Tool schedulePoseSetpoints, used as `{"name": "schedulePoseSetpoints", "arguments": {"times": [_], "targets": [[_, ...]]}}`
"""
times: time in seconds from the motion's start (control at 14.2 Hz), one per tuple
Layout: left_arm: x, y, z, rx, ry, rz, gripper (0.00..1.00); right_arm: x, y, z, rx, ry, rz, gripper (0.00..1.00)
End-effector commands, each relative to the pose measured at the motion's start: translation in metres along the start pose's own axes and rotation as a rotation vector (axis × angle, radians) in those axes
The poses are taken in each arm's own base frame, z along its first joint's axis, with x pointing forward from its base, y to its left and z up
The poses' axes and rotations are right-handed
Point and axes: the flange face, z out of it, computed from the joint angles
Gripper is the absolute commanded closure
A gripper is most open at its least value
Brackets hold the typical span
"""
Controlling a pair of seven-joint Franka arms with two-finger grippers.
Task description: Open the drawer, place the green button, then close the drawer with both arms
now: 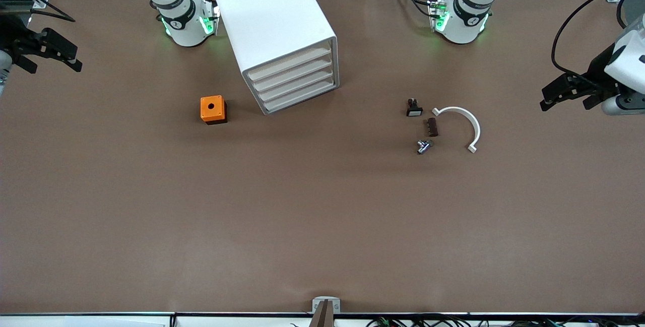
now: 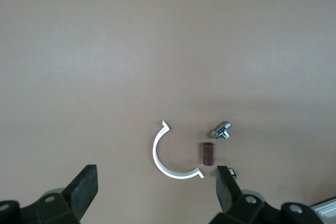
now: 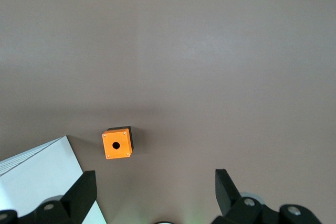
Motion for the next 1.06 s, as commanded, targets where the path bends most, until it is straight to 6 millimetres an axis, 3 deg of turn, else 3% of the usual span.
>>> {"name": "schedulePoseSetpoints", "arguments": {"times": [0.0, 0.21, 0.99], "targets": [[0.001, 0.003, -0.020, 0.020, -0.004, 0.021, 0.01, 0.002, -0.003, -0.006, 0.007, 0.017, -0.001, 0.00], [0.012, 0.005, -0.026, 0.021, -0.021, 0.017, 0.01, 0.002, -0.003, -0.006, 0.007, 0.017, -0.001, 0.00], [0.009, 0.005, -0.019, 0.024, -0.065, 0.013, 0.01, 0.003, -0.003, -0.005, 0.006, 0.023, -0.001, 0.00]]}}
